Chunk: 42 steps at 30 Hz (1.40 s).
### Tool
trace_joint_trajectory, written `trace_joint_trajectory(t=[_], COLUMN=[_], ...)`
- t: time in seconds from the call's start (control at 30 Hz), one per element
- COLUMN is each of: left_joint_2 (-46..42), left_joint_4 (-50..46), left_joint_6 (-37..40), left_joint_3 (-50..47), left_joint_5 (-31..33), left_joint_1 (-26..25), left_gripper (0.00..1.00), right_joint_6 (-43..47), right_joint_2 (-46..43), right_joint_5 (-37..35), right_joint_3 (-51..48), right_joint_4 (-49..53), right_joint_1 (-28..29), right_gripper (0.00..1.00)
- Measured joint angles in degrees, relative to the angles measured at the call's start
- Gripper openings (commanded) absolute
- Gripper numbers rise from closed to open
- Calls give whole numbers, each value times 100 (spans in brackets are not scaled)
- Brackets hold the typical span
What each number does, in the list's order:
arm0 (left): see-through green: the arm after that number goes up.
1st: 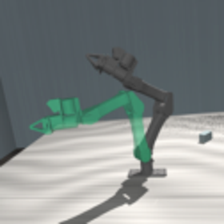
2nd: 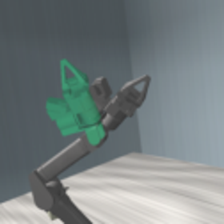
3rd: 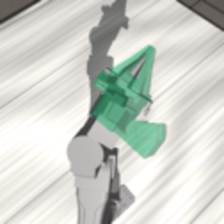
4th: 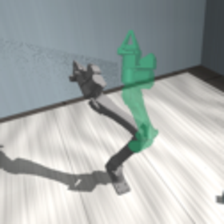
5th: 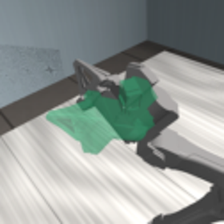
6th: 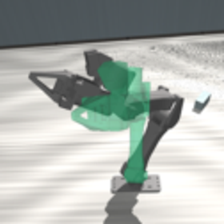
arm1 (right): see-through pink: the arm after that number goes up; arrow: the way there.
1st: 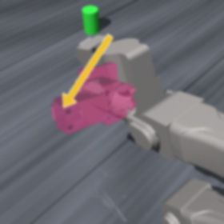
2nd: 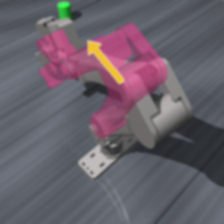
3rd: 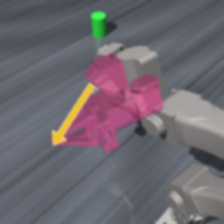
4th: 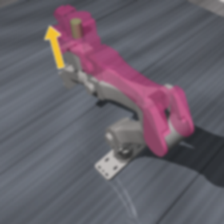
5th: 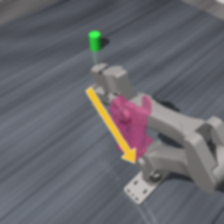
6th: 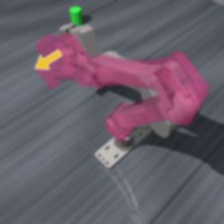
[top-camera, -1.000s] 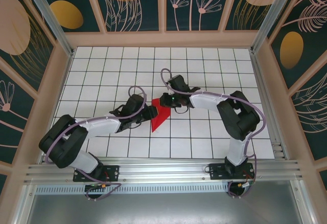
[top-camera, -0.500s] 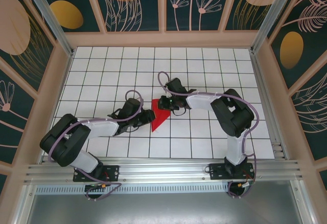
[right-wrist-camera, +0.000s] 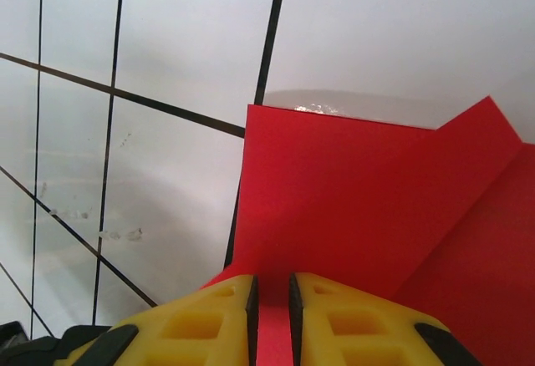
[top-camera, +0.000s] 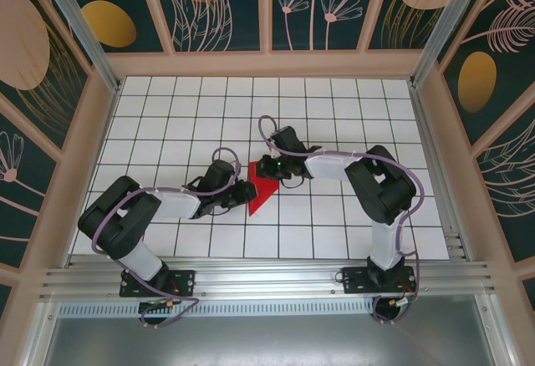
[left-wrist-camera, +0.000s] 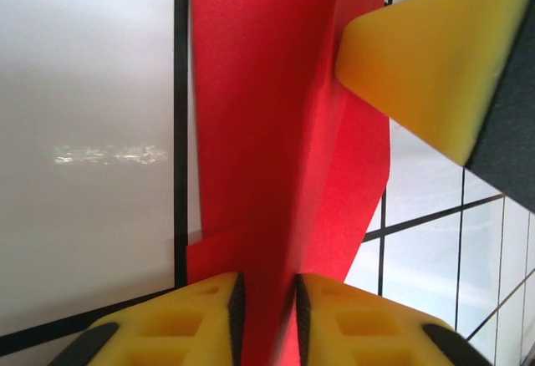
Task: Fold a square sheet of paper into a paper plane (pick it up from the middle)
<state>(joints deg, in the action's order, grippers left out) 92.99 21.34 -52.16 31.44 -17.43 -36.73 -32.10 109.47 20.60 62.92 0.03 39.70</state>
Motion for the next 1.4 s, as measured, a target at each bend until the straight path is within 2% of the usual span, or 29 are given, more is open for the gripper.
trace_joint_trajectory(t=[0.13,0.2,0.33,0.43,0.63,0.9,1.07,1.2,1.4], left_joint_2=[39,39,-42,-280,-883,-833,-262,466,1482], left_joint_4=[48,26,-343,-968,-2474,-4264,-4800,-5167,-5344], left_joint_6=[103,177,439,739,1541,2540,2994,3353,3589], left_joint_3=[50,116,402,745,1668,2957,3296,3536,3899], left_joint_5=[-70,-57,66,409,1576,4079,5466,6293,6723], left_joint_1=[0,0,0,0,0,-4,-103,-256,-555], left_gripper=[7,3,3,4,5,6,6,6,7], right_joint_6=[-28,-92,-170,-267,-435,-649,-754,-857,-901], right_joint_2=[-323,-608,-1360,-2026,-3182,-4256,-4605,-4857,-5202], right_joint_5=[-7,-101,-496,-935,-1707,-2323,-2546,-2632,-2660], right_joint_3=[-175,-273,-592,-898,-1537,-2149,-2343,-2411,-2474], right_joint_4=[-26,-42,-101,-122,-76,162,389,584,763], right_joint_1=[-33,-66,-129,-184,-275,-415,-505,-682,-1082], right_gripper=[23,29,42,52,64,69,70,70,70])
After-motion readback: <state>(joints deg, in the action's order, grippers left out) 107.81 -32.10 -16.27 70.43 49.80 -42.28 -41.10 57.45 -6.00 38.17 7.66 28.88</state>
